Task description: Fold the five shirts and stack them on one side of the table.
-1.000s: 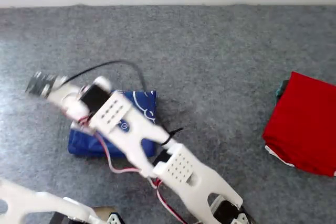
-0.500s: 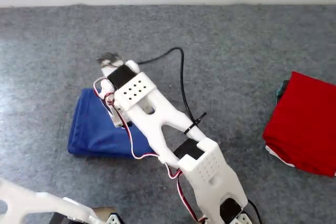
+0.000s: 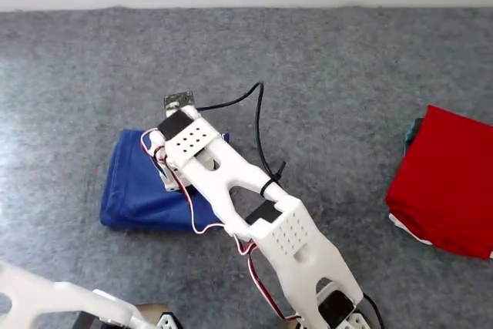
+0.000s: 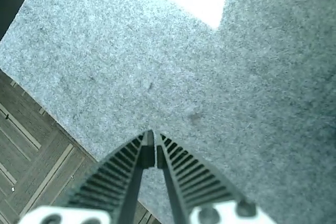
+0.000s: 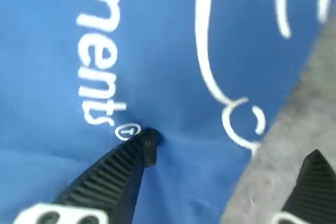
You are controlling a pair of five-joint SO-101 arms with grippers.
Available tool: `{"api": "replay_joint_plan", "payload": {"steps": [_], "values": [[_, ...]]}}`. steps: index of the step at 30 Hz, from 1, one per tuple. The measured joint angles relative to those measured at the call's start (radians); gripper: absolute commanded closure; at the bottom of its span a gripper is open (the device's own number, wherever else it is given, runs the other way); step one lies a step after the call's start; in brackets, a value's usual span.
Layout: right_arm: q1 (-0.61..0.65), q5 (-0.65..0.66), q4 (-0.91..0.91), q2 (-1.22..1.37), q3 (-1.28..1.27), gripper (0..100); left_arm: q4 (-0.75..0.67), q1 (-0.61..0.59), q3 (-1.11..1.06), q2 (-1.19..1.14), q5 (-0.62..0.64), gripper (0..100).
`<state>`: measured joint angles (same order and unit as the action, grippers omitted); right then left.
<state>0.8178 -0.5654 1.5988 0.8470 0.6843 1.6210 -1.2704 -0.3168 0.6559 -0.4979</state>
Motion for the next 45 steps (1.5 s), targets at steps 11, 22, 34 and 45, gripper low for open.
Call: {"api": "replay_joint_plan", "payload": {"steps": [11, 22, 34, 45], "values": [[-0.04, 0.017, -0.011, 0.029, 0.003, 95.0, 0.0, 0.0, 0.0, 0.0, 0.0, 98], [-0.213, 0.315, 0.147, 0.02, 0.054, 99.0, 0.0, 0.0, 0.0, 0.0, 0.0, 98], [-0.629, 1.459, 0.12, -0.075, 0.054, 98.6, 0.0, 0.0, 0.0, 0.0, 0.0, 98], [-0.634, 1.436, 0.035, -0.229, 0.123, 70.1, 0.0, 0.0, 0.0, 0.0, 0.0, 98]]}}
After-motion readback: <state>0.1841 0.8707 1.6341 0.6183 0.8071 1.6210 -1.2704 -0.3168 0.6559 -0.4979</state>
